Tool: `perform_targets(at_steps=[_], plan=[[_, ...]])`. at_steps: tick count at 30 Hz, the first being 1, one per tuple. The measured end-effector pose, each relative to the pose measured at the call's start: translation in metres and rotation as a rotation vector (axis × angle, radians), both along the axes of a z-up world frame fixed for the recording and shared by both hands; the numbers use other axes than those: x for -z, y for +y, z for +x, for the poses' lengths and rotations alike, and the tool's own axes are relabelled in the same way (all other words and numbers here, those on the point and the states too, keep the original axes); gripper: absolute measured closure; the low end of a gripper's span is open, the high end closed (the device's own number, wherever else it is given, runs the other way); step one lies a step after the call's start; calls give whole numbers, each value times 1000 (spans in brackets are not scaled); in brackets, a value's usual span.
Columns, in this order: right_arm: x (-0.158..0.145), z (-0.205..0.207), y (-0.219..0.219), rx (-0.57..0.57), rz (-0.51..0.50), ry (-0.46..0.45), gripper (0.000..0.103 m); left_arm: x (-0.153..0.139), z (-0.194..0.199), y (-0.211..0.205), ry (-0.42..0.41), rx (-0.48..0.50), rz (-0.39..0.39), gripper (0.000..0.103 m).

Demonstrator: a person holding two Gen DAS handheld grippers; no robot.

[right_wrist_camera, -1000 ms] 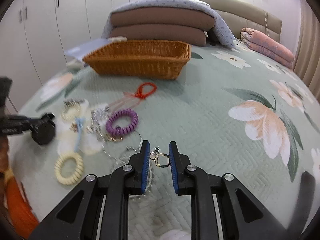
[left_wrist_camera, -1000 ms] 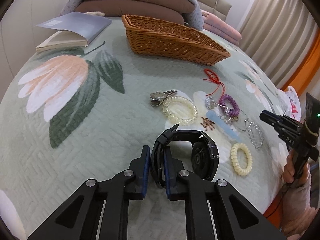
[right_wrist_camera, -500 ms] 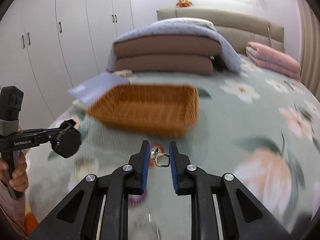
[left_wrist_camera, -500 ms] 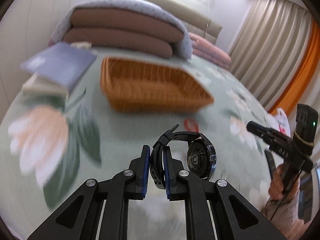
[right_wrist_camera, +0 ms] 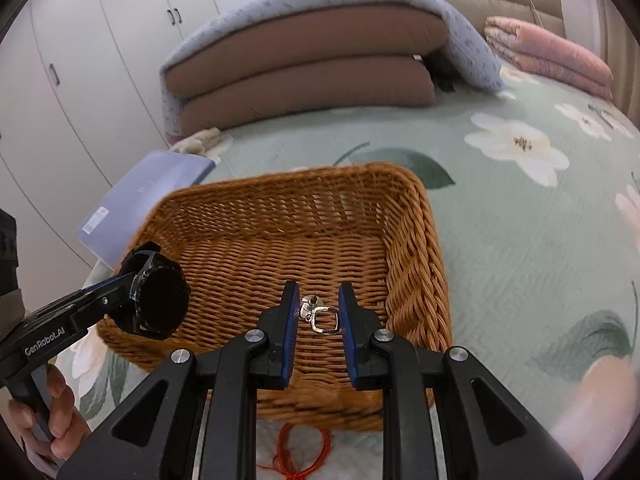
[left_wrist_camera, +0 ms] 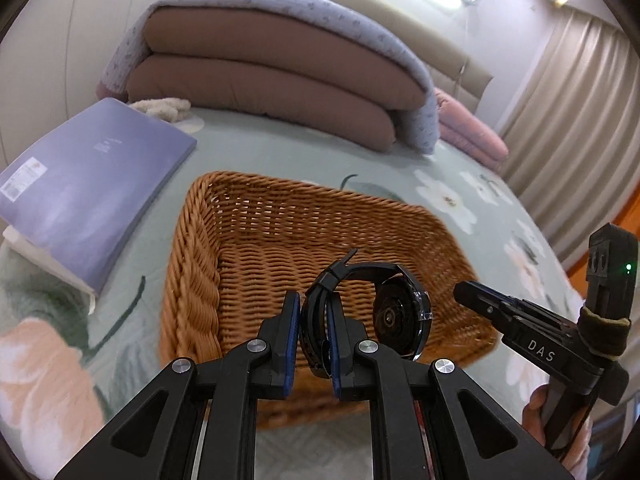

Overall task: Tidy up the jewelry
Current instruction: 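Carry the black watch into the wicker basket and open the left gripper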

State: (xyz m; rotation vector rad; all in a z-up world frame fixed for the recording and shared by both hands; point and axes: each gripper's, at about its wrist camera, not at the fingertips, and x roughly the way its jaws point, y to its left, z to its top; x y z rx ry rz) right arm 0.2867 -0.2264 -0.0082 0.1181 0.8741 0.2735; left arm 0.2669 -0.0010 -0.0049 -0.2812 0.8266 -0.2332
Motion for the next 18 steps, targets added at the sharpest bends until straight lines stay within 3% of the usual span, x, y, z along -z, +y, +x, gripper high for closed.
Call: perform_targets(at_steps=[4,6,11,14,18], plan=[[5,3,-4,3,5,34,79,8,5,-3,18,1,12,87],[2,0,-7,-1,24,34,69,10,7,0,35,9,-14,78],[-13,-23,-12,-19,39,3,66,-4,-11,7,-19,38,-25,71],[-20,-56,-15,-63,57,-10,66,-17,-33,14,-61,69,-41,65],[-21,-117,-24,-114,31,-45,66,-22,-73,34,-93,119,-72,65]])
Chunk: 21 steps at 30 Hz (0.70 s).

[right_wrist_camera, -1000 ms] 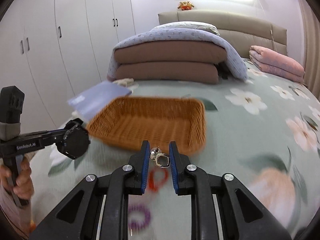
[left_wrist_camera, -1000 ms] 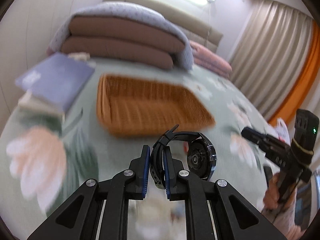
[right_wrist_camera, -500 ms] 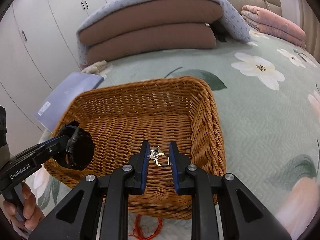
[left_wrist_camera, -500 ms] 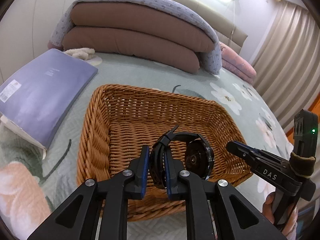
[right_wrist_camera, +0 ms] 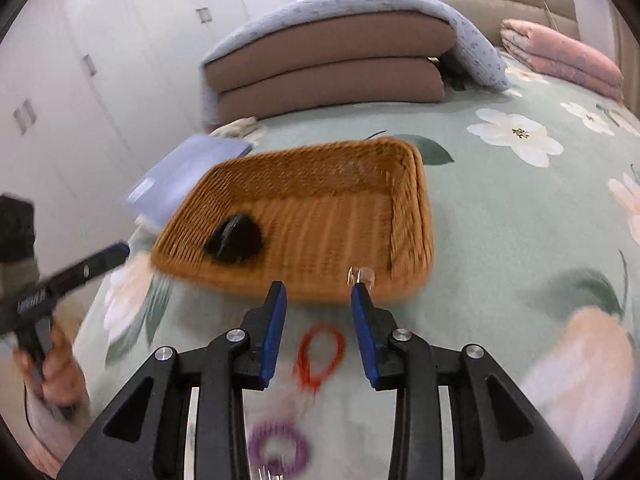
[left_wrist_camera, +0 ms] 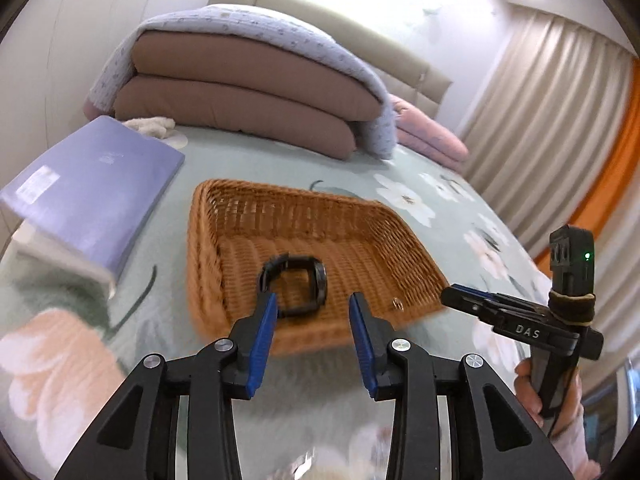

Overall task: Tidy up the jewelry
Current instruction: 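Carry the black watch into the wicker basket and open the left gripper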

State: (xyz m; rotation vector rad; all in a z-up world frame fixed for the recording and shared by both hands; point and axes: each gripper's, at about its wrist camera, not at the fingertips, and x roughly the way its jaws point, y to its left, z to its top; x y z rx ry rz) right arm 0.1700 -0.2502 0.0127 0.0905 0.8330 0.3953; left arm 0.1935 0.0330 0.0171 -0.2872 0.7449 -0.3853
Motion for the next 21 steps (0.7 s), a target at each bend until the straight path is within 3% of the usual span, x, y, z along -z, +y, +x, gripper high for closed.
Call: perform_targets(at_steps=[5,11,17,21], plan=[[22,-63,-22,12,4,32,66,17,-52,23,23,53,4,65],[44,-112,-47,74,45,73,66,57,-86,19,117,91,127,65],[66,-137,-44,77,29,107,66,85,-109,8,204,110,76,65],[76,-141,-26,66,-45,89,66,86,-112,0,221,65,52,65]])
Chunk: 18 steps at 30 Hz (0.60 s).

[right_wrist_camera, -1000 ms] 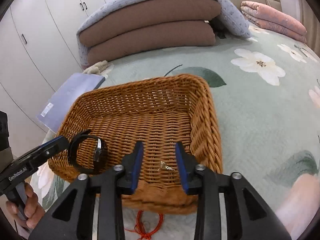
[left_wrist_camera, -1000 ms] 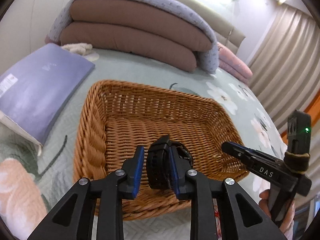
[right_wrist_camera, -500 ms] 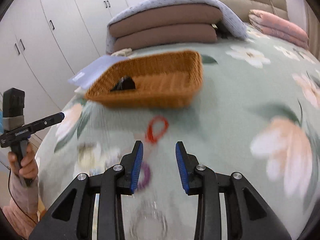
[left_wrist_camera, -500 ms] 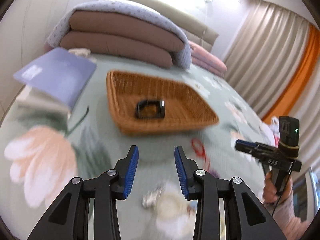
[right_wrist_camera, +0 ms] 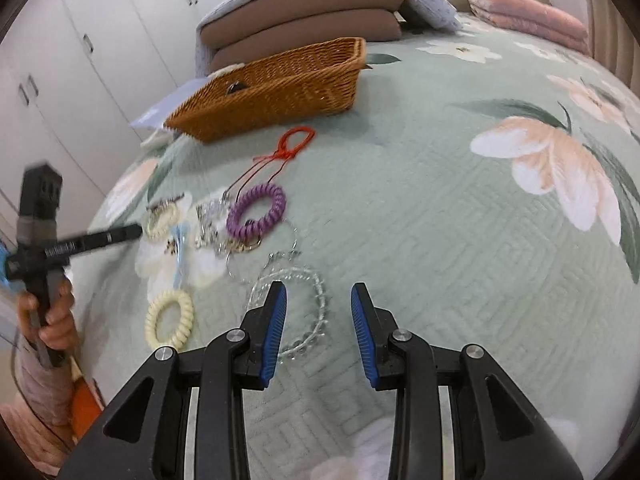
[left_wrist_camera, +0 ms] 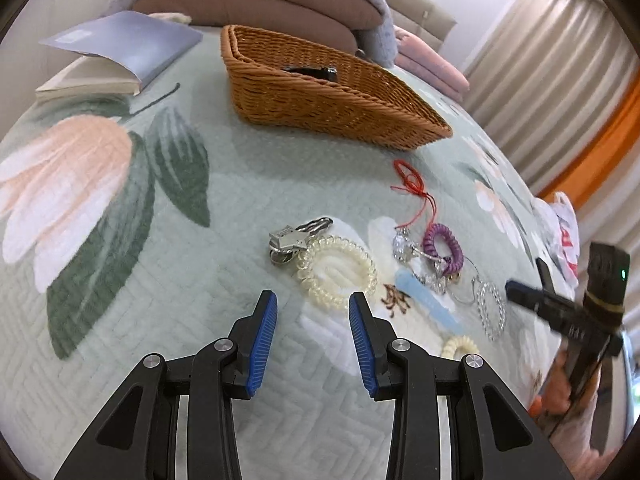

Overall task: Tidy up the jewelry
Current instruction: 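Carry the black watch into the wicker basket and open the left gripper, then grasp the pearl-bead bracelet with the left gripper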

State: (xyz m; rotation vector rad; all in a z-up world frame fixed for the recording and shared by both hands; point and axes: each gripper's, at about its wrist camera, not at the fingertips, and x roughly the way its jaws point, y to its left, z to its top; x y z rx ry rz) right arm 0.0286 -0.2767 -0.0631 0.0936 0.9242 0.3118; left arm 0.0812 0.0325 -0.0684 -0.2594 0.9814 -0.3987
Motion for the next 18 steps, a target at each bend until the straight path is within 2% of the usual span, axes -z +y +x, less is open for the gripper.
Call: perform_targets(at_steps=[4,7,9,13,14,15,17,18], plan=[[3,-1,14,0,-103,-44,66,4,7,-6,19,-32,-31,65],[7,-2,22,-3,-164,-70,67,4,11,-15,4,-68,16,68],[7,-3,24,-5,-184,-80,67,4,13,-20,-1,-94,62,79],[9,-2,26,-7,-196,-85,67,4,17,-27,-15,-99,133,81],[9,-3,28,-13,-202,-88,70,4,16,-29,-19,-98,149,81],[9,-4,29,-21,-204,-90,80,4,16,-31,-24,-97,165,81],[9,-6,32,-37,-213,-93,92,4,15,-35,-35,-96,198,81],[9,-7,33,-42,-221,-95,93,3,14,-37,-41,-95,213,82]])
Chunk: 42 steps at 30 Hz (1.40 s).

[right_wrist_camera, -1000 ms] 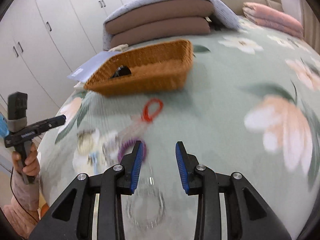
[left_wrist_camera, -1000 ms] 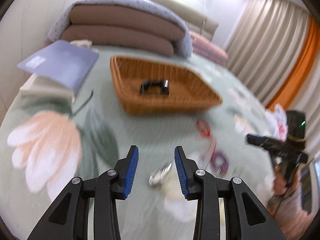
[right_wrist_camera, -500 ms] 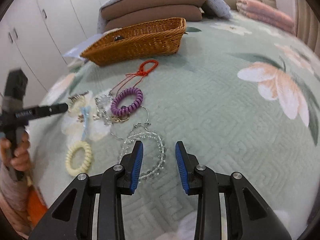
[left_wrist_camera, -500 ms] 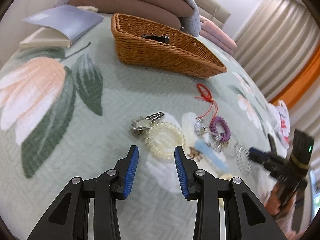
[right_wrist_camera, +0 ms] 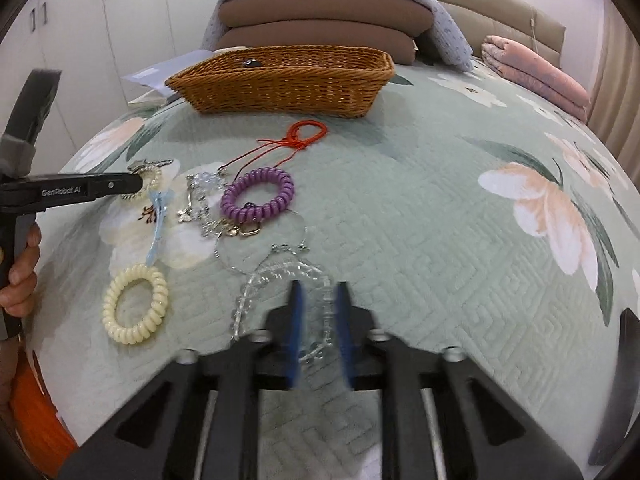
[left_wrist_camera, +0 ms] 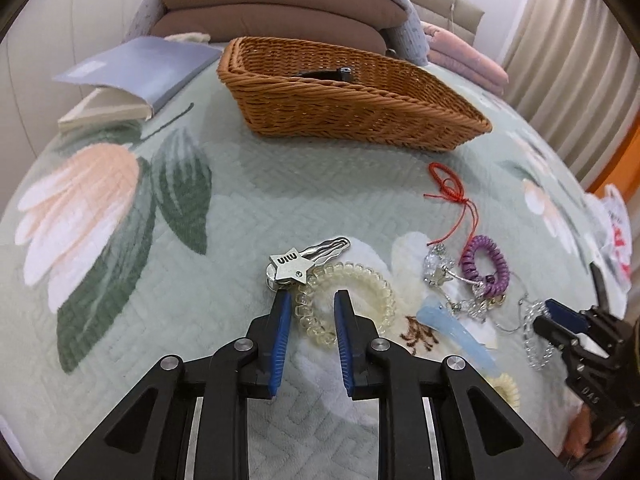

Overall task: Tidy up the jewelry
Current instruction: 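Grasp the pearl-bead bracelet with the left gripper, then drop the pearl bracelet in the basket with the left gripper while the right drops the clear bracelet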

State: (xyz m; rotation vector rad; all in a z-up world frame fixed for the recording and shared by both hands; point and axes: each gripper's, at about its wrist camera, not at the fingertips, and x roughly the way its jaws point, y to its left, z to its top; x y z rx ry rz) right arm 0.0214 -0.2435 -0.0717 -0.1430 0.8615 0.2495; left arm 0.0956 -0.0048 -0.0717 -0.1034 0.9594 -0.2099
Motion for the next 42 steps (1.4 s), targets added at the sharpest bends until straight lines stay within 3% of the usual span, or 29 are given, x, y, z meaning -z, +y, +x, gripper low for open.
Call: perform_targets(at_steps=[3,12,19,25,35,42], plan=[[-1,-5,-1,-15,-1,-1,93,-1,-4,0,-6,3,6,92],[-14,-27,0,-65,25,-10,93,-5,-28,-2,-2,98,-123,94],[-43,-33,-4,-73,107,-52,93,-20,-40,-8,-37,141,-171,94],[-65,-29,-5,-67,119,-95,93,-35,-43,-11,-73,161,-183,94],[-120,20,6,-73,117,-220,93,-72,-20,-12,-173,161,-161,94],[-159,87,22,-71,172,-289,93,-103,37,1,-231,114,-202,94]])
